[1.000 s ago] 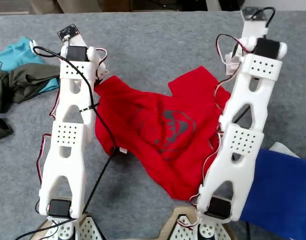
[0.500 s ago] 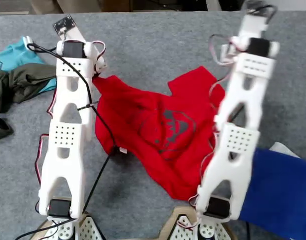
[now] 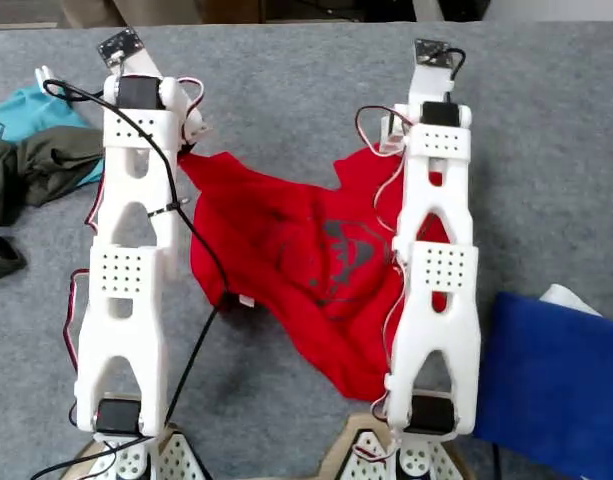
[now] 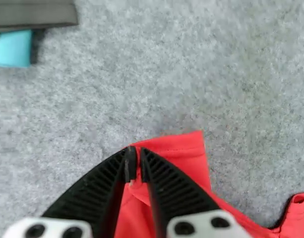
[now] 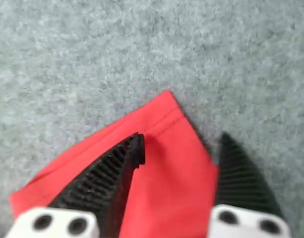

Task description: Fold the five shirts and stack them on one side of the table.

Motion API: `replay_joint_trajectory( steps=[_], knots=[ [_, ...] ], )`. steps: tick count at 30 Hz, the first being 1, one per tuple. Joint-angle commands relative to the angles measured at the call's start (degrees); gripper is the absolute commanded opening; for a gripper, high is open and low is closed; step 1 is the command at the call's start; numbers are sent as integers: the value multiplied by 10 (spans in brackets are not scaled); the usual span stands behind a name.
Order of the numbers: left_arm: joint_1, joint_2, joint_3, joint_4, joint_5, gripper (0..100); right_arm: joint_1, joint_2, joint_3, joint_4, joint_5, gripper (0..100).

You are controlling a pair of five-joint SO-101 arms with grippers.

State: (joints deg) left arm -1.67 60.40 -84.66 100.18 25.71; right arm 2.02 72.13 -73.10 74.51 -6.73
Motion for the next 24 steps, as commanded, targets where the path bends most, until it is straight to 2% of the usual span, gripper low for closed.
replay_joint_trajectory(
  steps=[1, 7, 12, 17, 24],
  knots=[
    [-11, -41, -4, 6, -4, 20, 6, 7, -13, -39, -7, 22],
    [-10, -41, -4, 6, -5, 20, 16, 17, -25, -64, -9, 4],
    [-13, -41, -4, 6, -5, 20, 28, 17, -91, -10, -9, 4],
    [-12, -41, 0, 6, -12, 20, 36, 17, -223, 39, -9, 4],
    [-11, -41, -3, 6, -12, 20, 34, -69, -210, 60, -9, 4]
  ],
)
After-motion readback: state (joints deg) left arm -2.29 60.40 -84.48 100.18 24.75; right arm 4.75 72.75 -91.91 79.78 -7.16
